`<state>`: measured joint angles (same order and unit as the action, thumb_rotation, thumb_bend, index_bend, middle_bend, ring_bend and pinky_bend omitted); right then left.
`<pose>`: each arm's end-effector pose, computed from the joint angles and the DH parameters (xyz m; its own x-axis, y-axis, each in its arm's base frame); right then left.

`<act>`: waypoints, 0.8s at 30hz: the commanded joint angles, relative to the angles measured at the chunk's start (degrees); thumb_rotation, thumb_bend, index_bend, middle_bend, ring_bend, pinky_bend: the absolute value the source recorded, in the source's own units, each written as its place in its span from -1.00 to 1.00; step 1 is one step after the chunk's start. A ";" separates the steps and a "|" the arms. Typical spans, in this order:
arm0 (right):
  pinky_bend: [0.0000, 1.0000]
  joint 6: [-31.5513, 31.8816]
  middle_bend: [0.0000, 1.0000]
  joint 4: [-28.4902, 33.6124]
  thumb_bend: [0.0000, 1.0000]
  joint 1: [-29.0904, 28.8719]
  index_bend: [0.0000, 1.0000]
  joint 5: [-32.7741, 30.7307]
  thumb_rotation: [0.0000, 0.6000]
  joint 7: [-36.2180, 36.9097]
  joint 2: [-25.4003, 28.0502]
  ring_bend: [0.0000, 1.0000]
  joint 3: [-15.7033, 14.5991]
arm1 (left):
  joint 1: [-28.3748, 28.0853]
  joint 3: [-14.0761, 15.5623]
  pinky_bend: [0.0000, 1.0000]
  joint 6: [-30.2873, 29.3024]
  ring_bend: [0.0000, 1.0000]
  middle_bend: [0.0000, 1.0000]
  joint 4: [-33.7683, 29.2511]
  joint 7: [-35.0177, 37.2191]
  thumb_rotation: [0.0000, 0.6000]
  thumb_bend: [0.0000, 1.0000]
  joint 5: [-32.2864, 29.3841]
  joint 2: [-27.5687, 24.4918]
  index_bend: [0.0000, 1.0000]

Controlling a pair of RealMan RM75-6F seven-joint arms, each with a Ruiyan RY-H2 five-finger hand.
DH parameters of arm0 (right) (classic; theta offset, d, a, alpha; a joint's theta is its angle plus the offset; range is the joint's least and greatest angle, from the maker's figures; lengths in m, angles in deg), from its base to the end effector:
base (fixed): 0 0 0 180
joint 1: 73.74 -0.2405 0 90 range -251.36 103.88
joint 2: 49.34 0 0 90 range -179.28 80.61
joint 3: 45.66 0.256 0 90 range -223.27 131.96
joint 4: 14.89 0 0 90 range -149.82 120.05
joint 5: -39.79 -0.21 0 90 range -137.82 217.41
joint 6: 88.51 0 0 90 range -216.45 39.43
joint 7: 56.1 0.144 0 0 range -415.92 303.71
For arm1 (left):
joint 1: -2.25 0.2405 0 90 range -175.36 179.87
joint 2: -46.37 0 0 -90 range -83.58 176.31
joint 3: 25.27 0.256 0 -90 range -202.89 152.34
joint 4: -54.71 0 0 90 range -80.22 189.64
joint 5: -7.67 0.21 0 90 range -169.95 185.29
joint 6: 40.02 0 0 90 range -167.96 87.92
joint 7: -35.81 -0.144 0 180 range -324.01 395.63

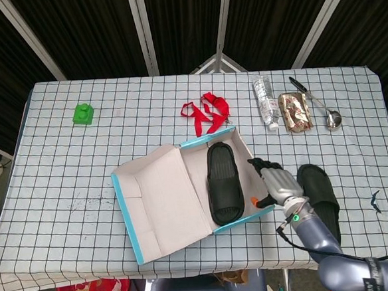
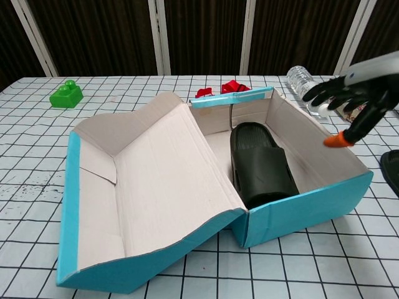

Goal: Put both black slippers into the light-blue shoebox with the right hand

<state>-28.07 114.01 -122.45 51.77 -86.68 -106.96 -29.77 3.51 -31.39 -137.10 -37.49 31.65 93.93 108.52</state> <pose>-0.1158 -0.2924 0.1000 0.1357 -0.5383 0.8318 -0.9758 0.0728 0.2063 -0.3139 0.1554 0.2052 0.4972 -0.2122 0.8413 0.8673 0.0963 -0.4883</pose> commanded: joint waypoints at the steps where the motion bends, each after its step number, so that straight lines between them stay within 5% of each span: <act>1: -1.00 -1.68 -1.00 3.82 -0.28 3.65 -1.00 2.54 1.00 4.32 10.13 -1.00 2.22 | -0.09 -0.01 -0.97 -0.27 -1.00 -1.00 0.20 -1.13 1.00 -0.56 0.30 0.46 -0.97; 10: -1.00 1.83 -1.00 -3.46 -0.32 16.96 -1.00 22.81 1.00 8.36 16.27 -1.00 -7.57 | -1.60 -1.35 -0.97 -1.99 -1.00 -1.00 3.76 -3.81 1.00 -0.56 2.04 4.44 -0.97; 16: -1.00 -0.36 -1.00 -14.47 -0.65 22.11 -1.00 33.94 1.00 14.66 13.75 -1.00 -10.86 | -2.76 -2.06 -0.97 -2.39 -1.00 -1.00 6.42 -4.89 1.00 -0.69 2.72 7.31 -0.98; 24: -1.00 1.08 -1.00 -24.78 -0.74 25.19 -1.00 44.15 1.00 19.89 7.39 -1.00 -12.14 | -3.87 -3.44 -0.97 -0.39 -1.00 -1.00 9.57 -5.42 1.00 -0.70 -0.53 9.88 -0.98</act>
<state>-26.64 91.39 -98.13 94.14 -68.22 -97.90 -41.23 -0.07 -34.60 -138.06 -28.41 26.25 93.95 118.05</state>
